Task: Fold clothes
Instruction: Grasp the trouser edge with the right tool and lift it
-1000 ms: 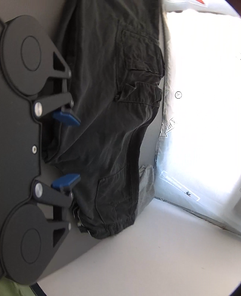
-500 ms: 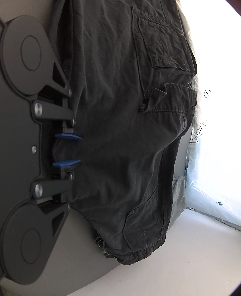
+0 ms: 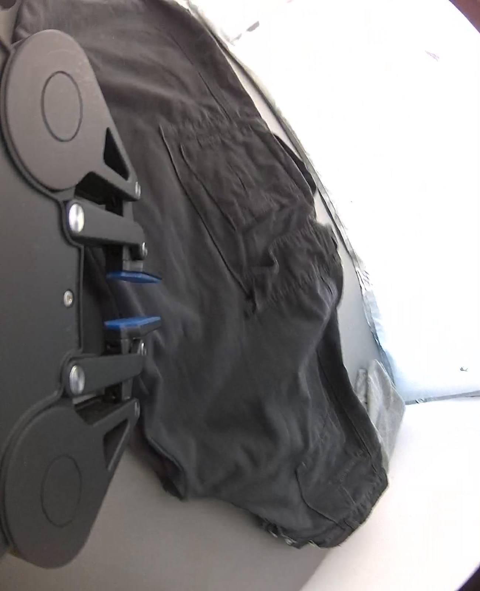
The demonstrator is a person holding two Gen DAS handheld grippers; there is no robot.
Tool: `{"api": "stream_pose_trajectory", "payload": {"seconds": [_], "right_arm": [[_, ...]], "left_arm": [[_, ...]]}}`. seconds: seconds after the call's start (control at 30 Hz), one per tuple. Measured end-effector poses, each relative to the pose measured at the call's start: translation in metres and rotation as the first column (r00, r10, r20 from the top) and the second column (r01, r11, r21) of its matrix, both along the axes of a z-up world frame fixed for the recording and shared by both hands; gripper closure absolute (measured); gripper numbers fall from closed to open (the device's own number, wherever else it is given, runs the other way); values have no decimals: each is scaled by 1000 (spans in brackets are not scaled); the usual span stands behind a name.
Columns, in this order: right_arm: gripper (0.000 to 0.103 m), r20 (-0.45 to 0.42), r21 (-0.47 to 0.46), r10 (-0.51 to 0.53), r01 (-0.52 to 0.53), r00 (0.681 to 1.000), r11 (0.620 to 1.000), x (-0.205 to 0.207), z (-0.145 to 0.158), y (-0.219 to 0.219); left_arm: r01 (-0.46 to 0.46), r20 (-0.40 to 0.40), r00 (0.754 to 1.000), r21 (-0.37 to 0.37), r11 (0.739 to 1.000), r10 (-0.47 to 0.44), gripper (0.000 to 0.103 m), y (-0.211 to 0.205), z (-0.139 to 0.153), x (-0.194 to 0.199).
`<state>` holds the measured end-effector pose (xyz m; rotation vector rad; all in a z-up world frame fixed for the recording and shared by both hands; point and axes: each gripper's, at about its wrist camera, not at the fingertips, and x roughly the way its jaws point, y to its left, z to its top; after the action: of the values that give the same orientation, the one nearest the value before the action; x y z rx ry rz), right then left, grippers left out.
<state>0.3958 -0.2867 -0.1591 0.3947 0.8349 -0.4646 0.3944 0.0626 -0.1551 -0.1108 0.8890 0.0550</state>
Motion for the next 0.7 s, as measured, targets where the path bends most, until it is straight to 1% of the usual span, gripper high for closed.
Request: {"api": "stream_pose_trajectory", "payload": {"seconds": [0.03, 0.07, 0.1, 0.13, 0.17, 0.2, 0.23, 0.27, 0.3, 0.33, 0.4, 0.43, 0.5, 0.6, 0.7], "right_arm": [[96, 0, -11, 80, -80, 997, 997, 9, 2, 24], [96, 4, -48, 186, -186, 982, 981, 17, 5, 51], [96, 4, -93, 301, -300, 953, 949, 20, 7, 79], [96, 0, -118, 396, -394, 918, 912, 20, 8, 103], [96, -3, -114, 492, -489, 870, 865, 17, 6, 128], [96, -10, -94, 560, -558, 829, 824, 13, 3, 148], [97, -20, -71, 609, -608, 793, 790, 9, -1, 165], [97, -25, -50, 639, -640, 768, 767, 5, -6, 178], [97, -27, -36, 652, -653, 758, 757, 2, -10, 185], [98, -34, -18, 661, -662, 750, 750, -1, -15, 190], [99, -37, 6, 660, -661, 750, 751, 0, -23, 191], [102, -25, 15, 656, -656, 754, 755, 2, -24, 186], [102, -1, 33, 647, -647, 762, 762, 6, -27, 177], [102, 42, 84, 620, -621, 784, 779, 8, -28, 162], [102, 71, 89, 617, -621, 784, 779, 12, -26, 155]], "left_arm": [[-25, 2, 1000, -8, 1000, 25, 0, 5, 4, -7], [-51, 6, 999, -20, 998, 51, 0, 9, 9, -16], [-75, 12, 997, -30, 997, 75, 0, 12, 13, -26], [-105, 16, 994, -36, 994, 106, 0, 16, 15, -36], [-136, 19, 990, -42, 990, 137, 0, 19, 16, -45], [-168, 22, 985, -47, 985, 169, 0, 23, 17, -55], [-209, 6, 978, -53, 977, 209, 0, 25, 15, -61], [-252, -14, 968, -58, 966, 251, 0, 28, 12, -67], [-277, -36, 961, -67, 958, 275, 0, 30, 8, -70], [-299, -58, 954, -76, 951, 295, 0, 32, 4, -73], [-296, -73, 954, -67, 953, 291, 0, 32, 1, -74], [-285, -69, 957, -48, 957, 282, 0, 30, 1, -72], [-263, -60, 963, -10, 965, 262, 0, 25, 1, -67], [-215, -49, 975, 16, 976, 216, 0, 18, 3, -53], [-174, -48, 983, 35, 984, 175, 0, 10, 3, -32]]}}
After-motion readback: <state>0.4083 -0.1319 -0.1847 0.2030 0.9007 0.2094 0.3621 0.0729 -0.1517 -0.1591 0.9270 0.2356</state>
